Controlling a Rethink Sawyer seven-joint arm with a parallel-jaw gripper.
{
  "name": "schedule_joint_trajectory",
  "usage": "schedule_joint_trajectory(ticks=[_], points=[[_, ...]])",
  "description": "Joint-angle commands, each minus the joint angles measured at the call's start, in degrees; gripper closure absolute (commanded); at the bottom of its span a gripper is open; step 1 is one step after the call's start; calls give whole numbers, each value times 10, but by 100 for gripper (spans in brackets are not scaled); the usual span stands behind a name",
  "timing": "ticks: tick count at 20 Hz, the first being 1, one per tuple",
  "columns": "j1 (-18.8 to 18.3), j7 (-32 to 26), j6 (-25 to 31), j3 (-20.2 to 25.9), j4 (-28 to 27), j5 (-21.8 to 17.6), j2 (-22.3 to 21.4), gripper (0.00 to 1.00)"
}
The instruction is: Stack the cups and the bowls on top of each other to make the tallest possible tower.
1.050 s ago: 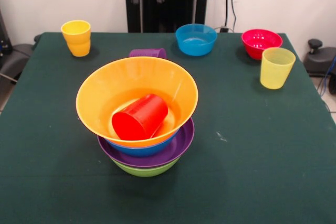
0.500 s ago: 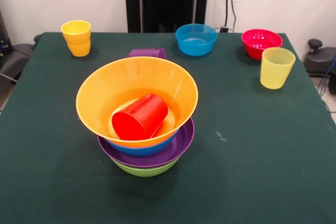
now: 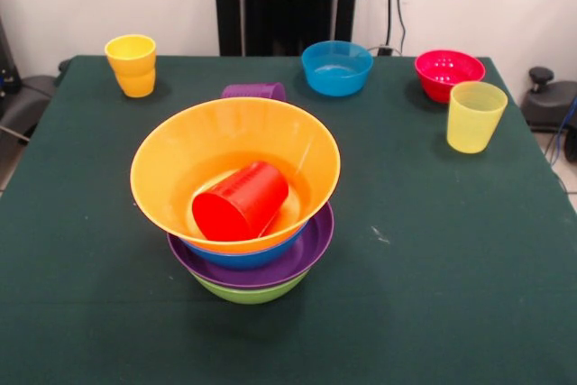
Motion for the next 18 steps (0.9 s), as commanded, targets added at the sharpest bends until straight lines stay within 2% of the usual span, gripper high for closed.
schedule_joint_trajectory(ticks=[1,6,14,18], points=[[-33,-22,124,91,27,61,-16,0],[-62,-29,135,134,36,87,-33,0],[-143,-88,215,261,32,210,-97,0],[-178,-110,254,310,14,250,-116,0]])
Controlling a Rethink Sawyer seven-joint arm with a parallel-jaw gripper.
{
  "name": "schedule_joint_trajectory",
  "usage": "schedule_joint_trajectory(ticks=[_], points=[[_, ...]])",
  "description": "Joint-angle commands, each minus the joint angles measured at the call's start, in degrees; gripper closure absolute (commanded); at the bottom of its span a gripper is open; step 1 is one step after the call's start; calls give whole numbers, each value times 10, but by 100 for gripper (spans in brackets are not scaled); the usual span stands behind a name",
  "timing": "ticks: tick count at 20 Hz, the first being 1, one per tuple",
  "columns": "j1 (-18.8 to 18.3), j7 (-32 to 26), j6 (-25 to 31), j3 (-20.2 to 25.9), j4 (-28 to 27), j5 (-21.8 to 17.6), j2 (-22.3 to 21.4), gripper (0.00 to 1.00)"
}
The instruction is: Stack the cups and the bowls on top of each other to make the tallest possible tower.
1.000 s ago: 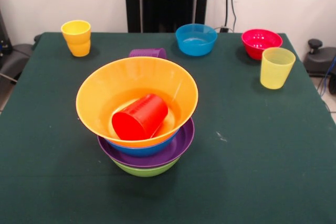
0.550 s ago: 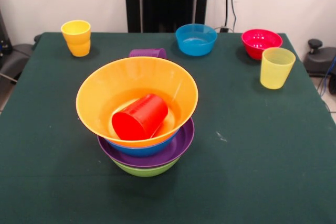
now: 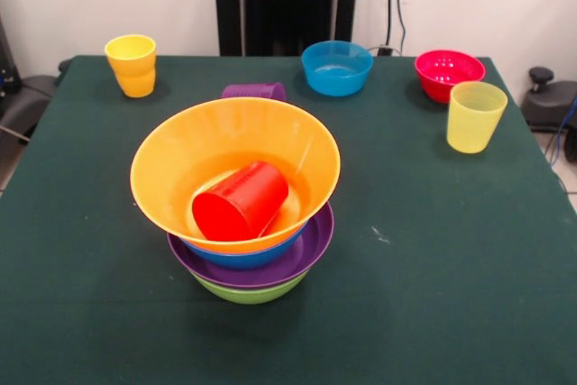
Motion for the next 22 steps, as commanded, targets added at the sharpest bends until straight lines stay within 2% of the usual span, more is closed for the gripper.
schedule_joint_trajectory(ticks=[1,3,7,17,22], points=[[-33,-114,132,124,0,77,-36,0],[-39,-113,142,131,-6,76,-38,0],[-42,-91,134,140,-4,59,-32,0],[-47,-58,124,162,5,44,-36,0],[-26,-51,120,110,-17,-23,-2,0]])
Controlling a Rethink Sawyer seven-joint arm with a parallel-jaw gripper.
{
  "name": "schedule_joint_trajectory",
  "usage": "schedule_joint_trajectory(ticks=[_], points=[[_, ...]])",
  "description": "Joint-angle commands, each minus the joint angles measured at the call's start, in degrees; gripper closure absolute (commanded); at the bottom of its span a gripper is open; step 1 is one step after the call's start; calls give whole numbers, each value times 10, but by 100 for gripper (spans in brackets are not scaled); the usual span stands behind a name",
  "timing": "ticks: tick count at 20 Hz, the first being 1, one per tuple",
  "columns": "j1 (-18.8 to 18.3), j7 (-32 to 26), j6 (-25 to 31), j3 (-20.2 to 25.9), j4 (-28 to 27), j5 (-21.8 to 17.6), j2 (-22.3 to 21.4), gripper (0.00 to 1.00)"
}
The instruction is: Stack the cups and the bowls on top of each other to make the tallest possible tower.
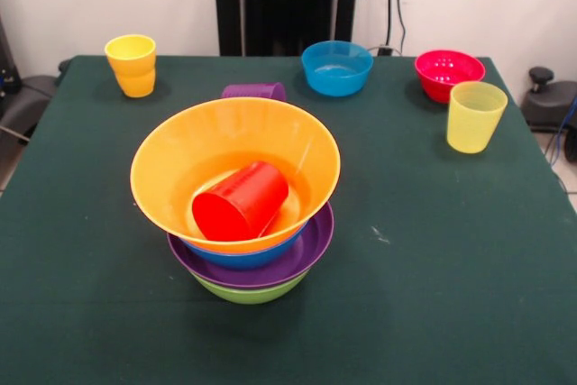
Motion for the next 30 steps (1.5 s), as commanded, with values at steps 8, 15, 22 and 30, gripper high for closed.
schedule_joint_trajectory(ticks=[8,15,22,30], points=[[20,-58,72,-4,-36,-64,25,0],[13,-62,83,10,-41,-51,18,0],[-5,-78,109,29,-55,-30,9,0],[-9,-70,115,36,-62,-36,16,0]])
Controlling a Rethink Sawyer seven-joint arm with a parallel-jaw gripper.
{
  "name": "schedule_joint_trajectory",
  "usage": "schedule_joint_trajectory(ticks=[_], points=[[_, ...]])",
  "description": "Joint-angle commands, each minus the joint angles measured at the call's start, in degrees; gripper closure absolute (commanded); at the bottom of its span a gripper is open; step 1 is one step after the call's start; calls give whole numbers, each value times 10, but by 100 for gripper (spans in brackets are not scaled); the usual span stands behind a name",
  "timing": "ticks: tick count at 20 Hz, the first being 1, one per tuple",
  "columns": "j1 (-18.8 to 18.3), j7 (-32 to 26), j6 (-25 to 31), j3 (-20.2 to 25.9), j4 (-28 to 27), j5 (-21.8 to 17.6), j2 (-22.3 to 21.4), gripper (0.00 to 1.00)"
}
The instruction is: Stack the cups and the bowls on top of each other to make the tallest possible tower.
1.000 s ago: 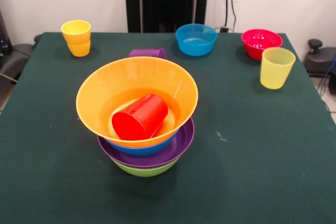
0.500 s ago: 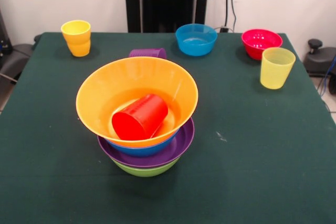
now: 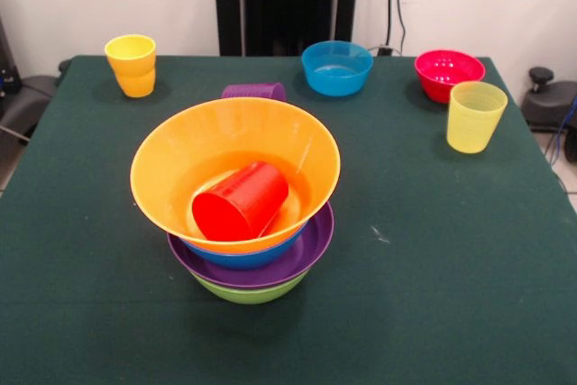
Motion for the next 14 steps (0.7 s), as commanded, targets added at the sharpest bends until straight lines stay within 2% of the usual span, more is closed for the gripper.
schedule_joint_trajectory(ticks=[1,5,7,9,13,14], points=[[31,-56,46,6,10,-37,35,0],[108,6,-14,-96,2,-145,105,0],[174,57,-68,-192,-12,-240,161,0],[223,92,-121,-267,-24,-300,199,0],[252,101,-144,-310,-30,-316,214,0],[266,106,-156,-332,-34,-331,228,0]])
